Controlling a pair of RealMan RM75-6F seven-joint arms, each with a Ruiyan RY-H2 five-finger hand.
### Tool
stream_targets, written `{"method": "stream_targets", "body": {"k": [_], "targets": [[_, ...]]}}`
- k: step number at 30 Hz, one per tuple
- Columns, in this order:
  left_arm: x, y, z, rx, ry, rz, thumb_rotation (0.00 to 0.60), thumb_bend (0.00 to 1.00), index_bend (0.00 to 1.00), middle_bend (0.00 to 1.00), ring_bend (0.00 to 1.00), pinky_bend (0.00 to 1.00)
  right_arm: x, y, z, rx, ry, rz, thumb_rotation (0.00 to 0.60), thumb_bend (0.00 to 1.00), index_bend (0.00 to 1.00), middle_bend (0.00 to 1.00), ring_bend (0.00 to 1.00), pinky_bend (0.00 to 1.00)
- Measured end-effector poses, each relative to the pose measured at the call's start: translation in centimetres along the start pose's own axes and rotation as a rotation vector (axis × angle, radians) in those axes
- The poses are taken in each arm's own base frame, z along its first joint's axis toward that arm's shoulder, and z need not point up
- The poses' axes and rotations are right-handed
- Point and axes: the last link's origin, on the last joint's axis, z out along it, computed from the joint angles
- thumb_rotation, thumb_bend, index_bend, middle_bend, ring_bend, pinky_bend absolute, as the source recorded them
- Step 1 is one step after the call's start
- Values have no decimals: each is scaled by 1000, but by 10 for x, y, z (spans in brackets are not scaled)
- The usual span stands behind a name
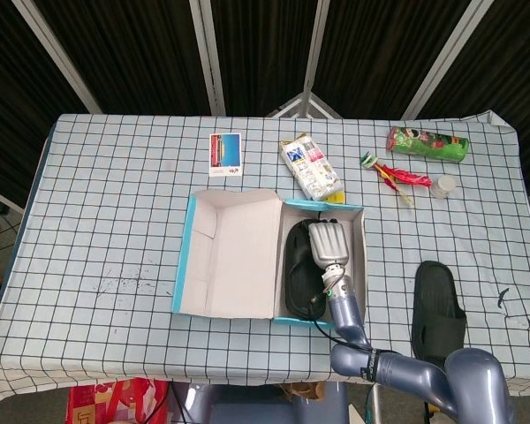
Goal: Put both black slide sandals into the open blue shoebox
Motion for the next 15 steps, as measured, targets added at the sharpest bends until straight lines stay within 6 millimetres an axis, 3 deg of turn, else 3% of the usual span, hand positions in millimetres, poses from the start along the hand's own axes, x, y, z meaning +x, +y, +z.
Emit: {"method": "stream_targets", "body": {"k": [15], "targets": [[0,0,-1,0,-1,-1,600,373,55,0,0,131,-2,-6,-3,31,-15,-41,600,638,645,516,507,320]]}}
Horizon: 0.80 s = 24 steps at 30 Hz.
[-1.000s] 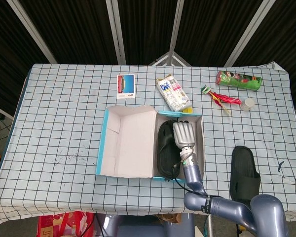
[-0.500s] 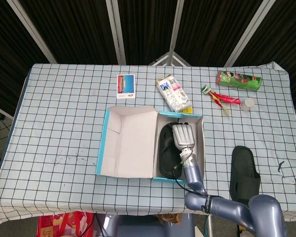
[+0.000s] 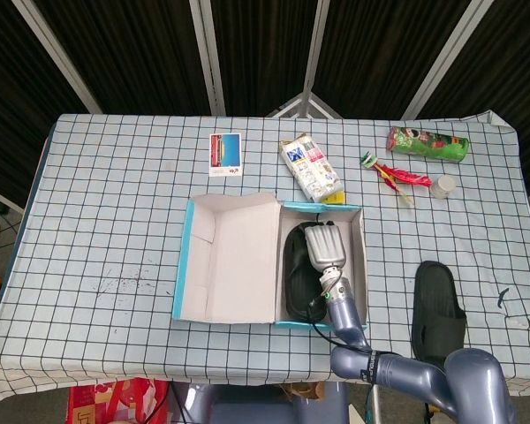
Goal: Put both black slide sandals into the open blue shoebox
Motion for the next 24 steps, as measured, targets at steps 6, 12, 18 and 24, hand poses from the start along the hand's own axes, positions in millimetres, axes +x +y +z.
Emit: {"method": "stream_targets", "body": {"k": [6,12,18,24], "targets": [[-1,1,0,-4,-3,1,600,373,55,0,0,131,10,-5,-1,13,-10,5,600,602,573,464,448,285],[0,1,0,-2,-1,-1,600,373,55,0,0,131,17,-8,-3,-5,-29,19,600,450,448,367,343,234],[-1,1,0,-2,-5,-1,600,373,55,0,0,131,22,-10,-4,-33,-71,39,600,351,332,286,237,192],[-1,1,0,-3,-4,-2,600,373,55,0,0,132,34,-11,-3,-50,-92,41,600,345,295,252,202,171]]}}
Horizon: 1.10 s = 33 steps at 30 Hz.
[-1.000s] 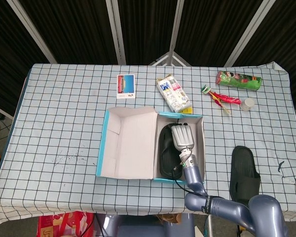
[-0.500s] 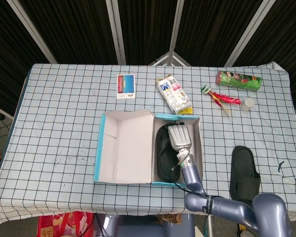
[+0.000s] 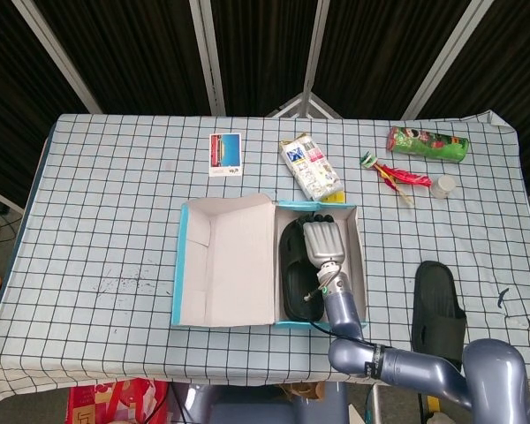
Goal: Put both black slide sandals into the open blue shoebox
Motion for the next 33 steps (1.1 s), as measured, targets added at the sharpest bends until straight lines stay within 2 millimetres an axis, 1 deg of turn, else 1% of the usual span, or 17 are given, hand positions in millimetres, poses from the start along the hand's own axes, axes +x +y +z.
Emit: {"method": "stream_targets", "body": {"k": [10,19,22,25,28,31,33], "targets": [[0,0,0,3,0,0,600,373,56,0,0,131,18,0,-6,-15,-38,-42,600,345,280,220,188,155],[0,-1,1,6,-2,3,600,373,55,0,0,131,35,3,-20,-27,-72,-82,600,345,280,217,188,155],[1,-2,1,8,3,4,600,373,55,0,0,132,45,3,-27,-25,-75,-77,600,345,280,217,190,155],[2,-4,1,16,13,6,600,373,55,0,0,131,60,6,-35,-24,-56,-51,600,345,280,217,197,155],[4,-6,1,24,23,2,600,373,55,0,0,131,80,17,-42,-39,-11,-19,600,345,280,217,197,154],[7,-9,0,33,37,1,600,373,55,0,0,131,102,38,-50,-78,40,-5,600,345,280,217,197,155],[7,-10,0,39,41,4,600,373,55,0,0,131,118,57,-56,-115,70,-4,600,345,279,217,197,155]]}}
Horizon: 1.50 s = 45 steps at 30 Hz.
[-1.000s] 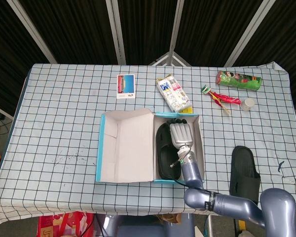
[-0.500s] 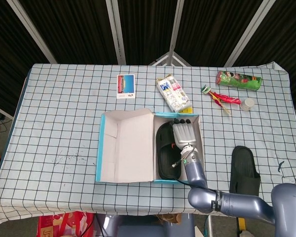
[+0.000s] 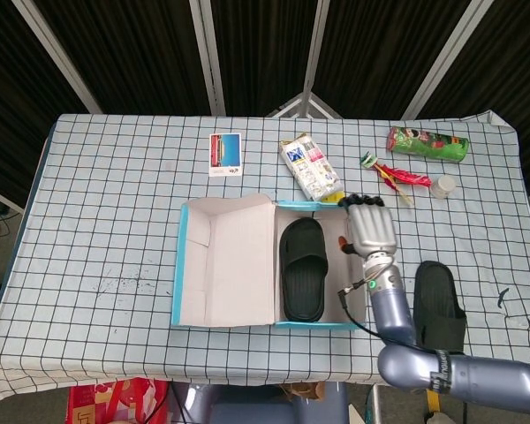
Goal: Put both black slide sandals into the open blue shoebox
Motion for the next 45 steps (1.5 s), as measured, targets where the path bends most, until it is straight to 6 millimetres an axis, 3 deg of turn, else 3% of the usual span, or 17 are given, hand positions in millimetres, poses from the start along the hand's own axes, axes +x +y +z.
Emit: {"method": "stream_targets", "body": {"k": [5,8,11,17,22,32,45], "targets": [[-1,0,0,9,-3,8,600,373,55,0,0,131,37,61,-12,-120,46,-47,600,334,232,199,194,148],[-3,1,1,11,-9,7,600,373,55,0,0,131,49,104,-27,-199,39,-88,600,293,195,182,178,148],[-3,1,1,9,-8,5,600,373,55,0,0,131,46,140,-45,-251,16,-95,600,283,180,173,171,147],[-2,-1,2,9,3,1,600,373,55,0,0,131,25,178,-79,-258,22,-63,600,276,167,156,168,148],[-4,-1,3,8,2,4,600,373,55,0,0,131,5,198,-106,-231,71,-40,600,276,166,155,168,148],[-7,-1,4,10,-10,11,600,373,55,0,0,131,-57,227,-163,-227,51,-16,600,276,166,151,160,137],[-9,2,6,0,12,18,600,373,55,0,0,131,-113,234,-185,-270,-50,-5,600,276,166,142,151,137]]}}
